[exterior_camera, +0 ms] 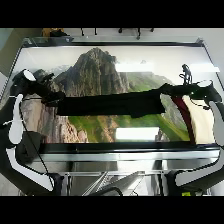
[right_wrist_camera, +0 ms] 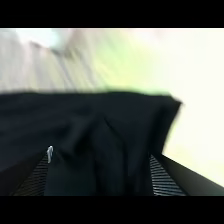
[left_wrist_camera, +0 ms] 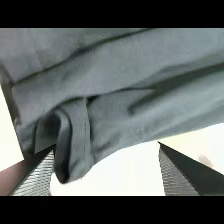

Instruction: Fold the shirts.

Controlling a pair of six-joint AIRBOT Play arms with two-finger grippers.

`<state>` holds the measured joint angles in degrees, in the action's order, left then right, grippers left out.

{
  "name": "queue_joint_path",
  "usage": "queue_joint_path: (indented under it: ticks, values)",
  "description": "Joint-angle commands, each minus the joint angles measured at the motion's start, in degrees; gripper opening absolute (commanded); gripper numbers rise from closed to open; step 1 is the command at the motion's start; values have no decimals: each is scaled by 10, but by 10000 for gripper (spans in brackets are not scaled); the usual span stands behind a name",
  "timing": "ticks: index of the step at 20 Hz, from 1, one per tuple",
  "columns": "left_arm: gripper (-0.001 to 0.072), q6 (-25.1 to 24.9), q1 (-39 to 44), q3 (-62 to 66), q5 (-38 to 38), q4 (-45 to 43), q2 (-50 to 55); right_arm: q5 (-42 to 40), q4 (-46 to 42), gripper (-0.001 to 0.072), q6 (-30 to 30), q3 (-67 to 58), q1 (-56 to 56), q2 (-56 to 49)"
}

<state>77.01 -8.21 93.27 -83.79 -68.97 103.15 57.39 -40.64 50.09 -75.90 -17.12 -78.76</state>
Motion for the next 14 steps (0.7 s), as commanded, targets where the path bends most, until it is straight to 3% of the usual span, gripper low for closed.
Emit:
queue_joint_path:
  ticks: [1,4,5,7,11,13,14]
  values:
    - [701,6,-6,1,-2,5,-50,62,-28,705,26,0,-18,-24]
    - [699,6,8,1,1,88,-85,81,-24,705,26,0,-14,-61]
    - [565,6,16,1,4,115,-92,88,-16,705,22,0,-12,-70]
    - [21,-5,40,1,10,137,-98,93,0,704,22,0,-5,-77]
    - [15,-5,116,0,42,137,-90,84,8,689,9,0,16,-76]
    - [15,-5,165,0,71,137,-78,78,14,376,8,0,26,-76]
    - [15,-4,195,0,94,137,-69,75,23,363,7,0,30,-76]
